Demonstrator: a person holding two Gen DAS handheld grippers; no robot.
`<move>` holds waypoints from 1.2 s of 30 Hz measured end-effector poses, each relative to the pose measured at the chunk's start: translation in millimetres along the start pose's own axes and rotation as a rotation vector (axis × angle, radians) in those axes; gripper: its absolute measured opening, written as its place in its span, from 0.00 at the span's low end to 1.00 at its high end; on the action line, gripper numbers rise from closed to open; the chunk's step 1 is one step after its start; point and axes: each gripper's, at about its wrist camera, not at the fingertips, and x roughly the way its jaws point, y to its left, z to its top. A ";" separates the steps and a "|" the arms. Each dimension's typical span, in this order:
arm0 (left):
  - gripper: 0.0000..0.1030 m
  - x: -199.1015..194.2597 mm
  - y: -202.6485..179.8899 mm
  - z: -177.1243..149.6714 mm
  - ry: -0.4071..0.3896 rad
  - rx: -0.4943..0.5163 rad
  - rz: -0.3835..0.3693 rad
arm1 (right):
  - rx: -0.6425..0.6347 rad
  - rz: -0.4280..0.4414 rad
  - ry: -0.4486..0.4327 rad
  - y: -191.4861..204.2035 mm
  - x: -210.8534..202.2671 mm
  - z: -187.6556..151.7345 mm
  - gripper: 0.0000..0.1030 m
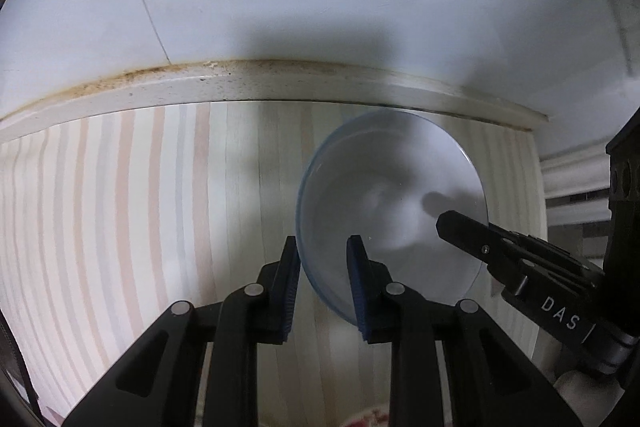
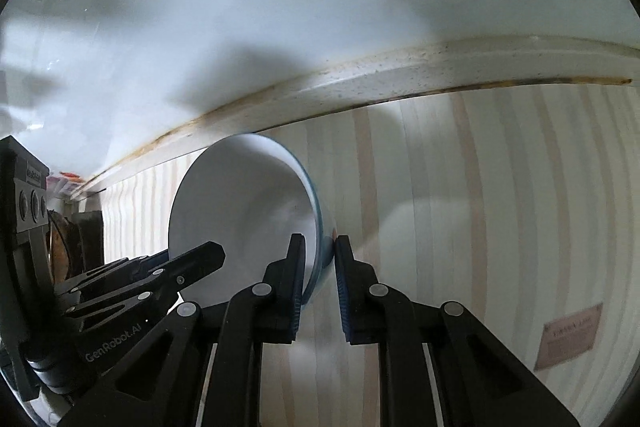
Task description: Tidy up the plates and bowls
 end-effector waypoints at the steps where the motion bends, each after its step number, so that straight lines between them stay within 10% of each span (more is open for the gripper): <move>1: 0.21 -4.9 -5.9 -2.6 -0.007 0.007 -0.002 | -0.004 0.003 -0.008 1.9 -7.9 -4.5 0.16; 17: 0.21 -85.7 -38.2 -124.4 -0.007 0.175 -0.054 | 0.024 0.011 -0.108 11.7 -121.7 -140.7 0.16; 36: 0.21 -38.0 -45.4 -201.5 0.115 0.240 0.017 | 0.118 0.002 -0.009 -19.8 -89.1 -264.0 0.17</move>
